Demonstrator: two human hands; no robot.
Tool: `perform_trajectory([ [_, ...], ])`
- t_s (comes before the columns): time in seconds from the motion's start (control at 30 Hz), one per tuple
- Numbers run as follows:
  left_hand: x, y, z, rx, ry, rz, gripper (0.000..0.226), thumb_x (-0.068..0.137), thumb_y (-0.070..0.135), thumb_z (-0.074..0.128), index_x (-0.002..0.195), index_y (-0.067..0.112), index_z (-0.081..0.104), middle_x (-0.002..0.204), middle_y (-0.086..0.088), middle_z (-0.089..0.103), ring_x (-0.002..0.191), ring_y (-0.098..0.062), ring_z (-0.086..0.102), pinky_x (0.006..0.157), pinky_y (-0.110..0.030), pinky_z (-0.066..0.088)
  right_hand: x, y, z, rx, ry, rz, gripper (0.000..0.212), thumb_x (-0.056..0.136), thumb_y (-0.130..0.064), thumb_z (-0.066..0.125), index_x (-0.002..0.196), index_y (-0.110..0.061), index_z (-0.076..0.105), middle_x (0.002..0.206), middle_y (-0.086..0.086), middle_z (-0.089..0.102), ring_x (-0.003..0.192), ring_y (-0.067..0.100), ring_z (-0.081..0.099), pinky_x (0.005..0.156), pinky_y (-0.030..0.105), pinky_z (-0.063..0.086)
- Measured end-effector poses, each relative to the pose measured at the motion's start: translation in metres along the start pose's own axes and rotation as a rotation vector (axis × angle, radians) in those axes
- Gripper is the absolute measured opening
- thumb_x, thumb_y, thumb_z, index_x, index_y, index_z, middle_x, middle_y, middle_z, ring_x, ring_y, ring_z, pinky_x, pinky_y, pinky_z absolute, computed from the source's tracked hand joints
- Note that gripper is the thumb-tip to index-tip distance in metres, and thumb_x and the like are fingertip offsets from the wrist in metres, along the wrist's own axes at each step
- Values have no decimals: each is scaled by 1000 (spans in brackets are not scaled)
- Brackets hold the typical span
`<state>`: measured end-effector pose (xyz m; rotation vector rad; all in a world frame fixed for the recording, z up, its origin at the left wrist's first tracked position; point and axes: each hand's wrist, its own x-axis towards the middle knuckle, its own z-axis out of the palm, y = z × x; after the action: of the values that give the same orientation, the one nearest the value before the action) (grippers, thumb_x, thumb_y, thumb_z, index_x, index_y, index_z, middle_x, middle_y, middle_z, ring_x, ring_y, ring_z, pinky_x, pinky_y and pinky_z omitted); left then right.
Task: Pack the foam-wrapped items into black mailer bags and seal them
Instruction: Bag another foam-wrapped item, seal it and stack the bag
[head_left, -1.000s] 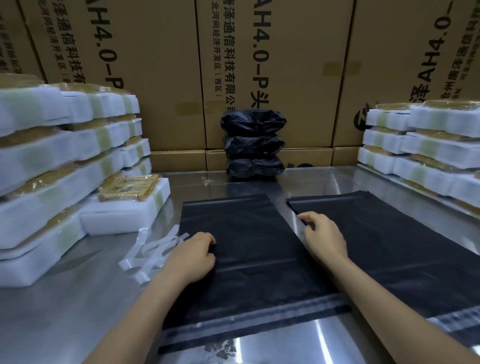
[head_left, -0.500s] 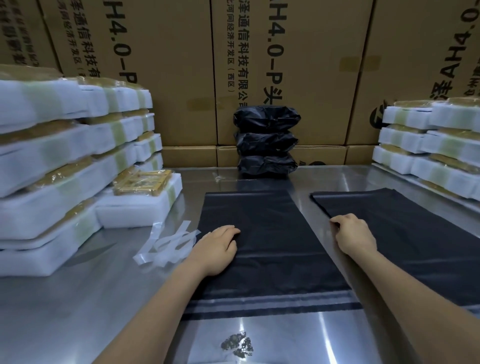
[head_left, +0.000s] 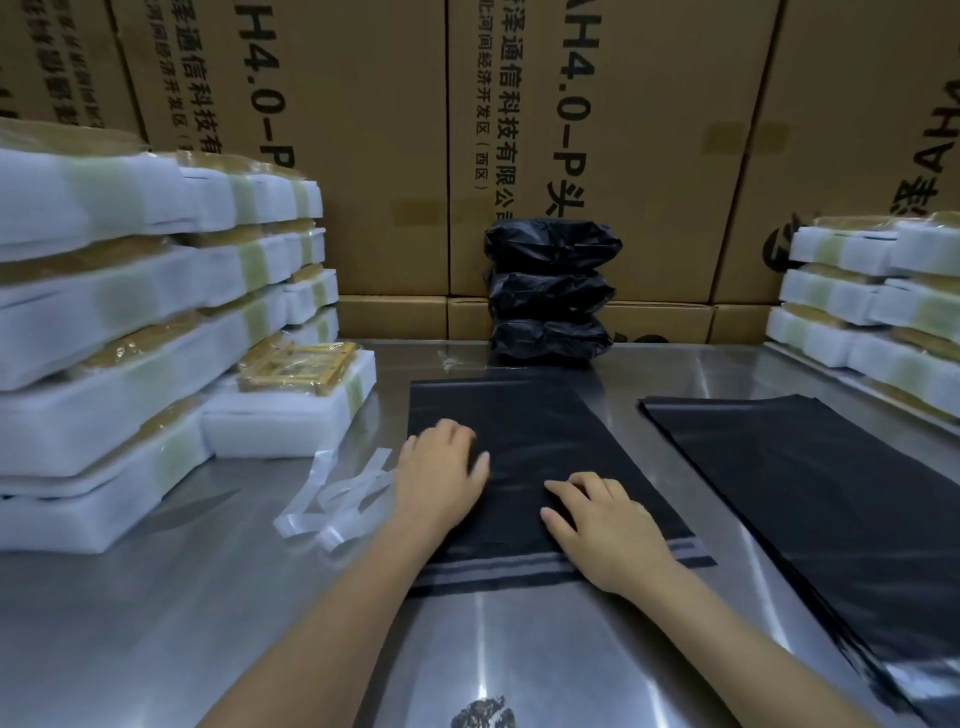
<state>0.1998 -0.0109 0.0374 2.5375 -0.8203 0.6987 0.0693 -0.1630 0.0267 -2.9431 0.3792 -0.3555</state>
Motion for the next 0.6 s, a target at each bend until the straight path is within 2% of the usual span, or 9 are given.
perform_trajectory([
  [0.07,4,-13,-10,-293,162,-329,34,93,34,53,119,13,58,124,-3,54,103,-16,53,87,-28,40,6,4,1,16,-5,21,50,100,-51,28,146,-34,32,145,-8,33,134,15,30,107,34,30],
  [0.13,14,-34,-25,-650,198,-790,29,92,29,54,111,8,59,120,-11,57,93,-19,53,80,-32,43,8,6,3,31,2,36,50,99,-51,28,146,-34,32,144,-9,34,134,15,30,107,34,29],
  [0.2,21,-55,-40,-1090,161,-1163,38,94,31,52,123,7,51,125,-14,53,102,-25,54,84,-35,44,9,8,4,40,8,45,50,99,-52,29,145,-35,33,142,-10,35,132,14,30,107,34,29],
  [0.23,23,-64,-46,-1247,157,-1254,46,95,31,51,133,7,44,132,-13,48,110,-25,52,91,-35,43,9,9,4,43,9,48,50,99,-52,30,145,-35,34,142,-11,35,132,14,31,107,34,29],
  [0.3,27,-78,-56,-1376,171,-1324,57,95,30,53,143,8,32,141,-15,39,119,-25,48,100,-34,40,10,12,4,49,15,52,50,98,-52,31,145,-35,34,140,-11,36,131,13,32,107,34,29],
  [0.37,34,-84,-66,-1456,147,-1351,64,93,31,57,146,12,27,148,-16,31,130,-27,41,104,-35,40,10,11,3,55,29,47,49,98,-52,32,144,-35,35,139,-12,36,130,13,32,107,33,30],
  [0.5,43,-80,-80,-1542,143,-1344,53,91,32,60,138,15,42,140,-7,43,123,-24,48,84,-31,45,11,7,1,68,50,52,49,98,-51,32,144,-34,37,139,-12,38,129,12,33,106,32,30],
  [0.6,43,-81,-83,-1491,164,-1379,56,90,34,62,139,20,40,134,-5,38,128,-24,40,89,-32,43,10,9,1,49,54,62,49,99,-50,32,144,-33,37,138,-11,39,128,12,34,106,33,31],
])
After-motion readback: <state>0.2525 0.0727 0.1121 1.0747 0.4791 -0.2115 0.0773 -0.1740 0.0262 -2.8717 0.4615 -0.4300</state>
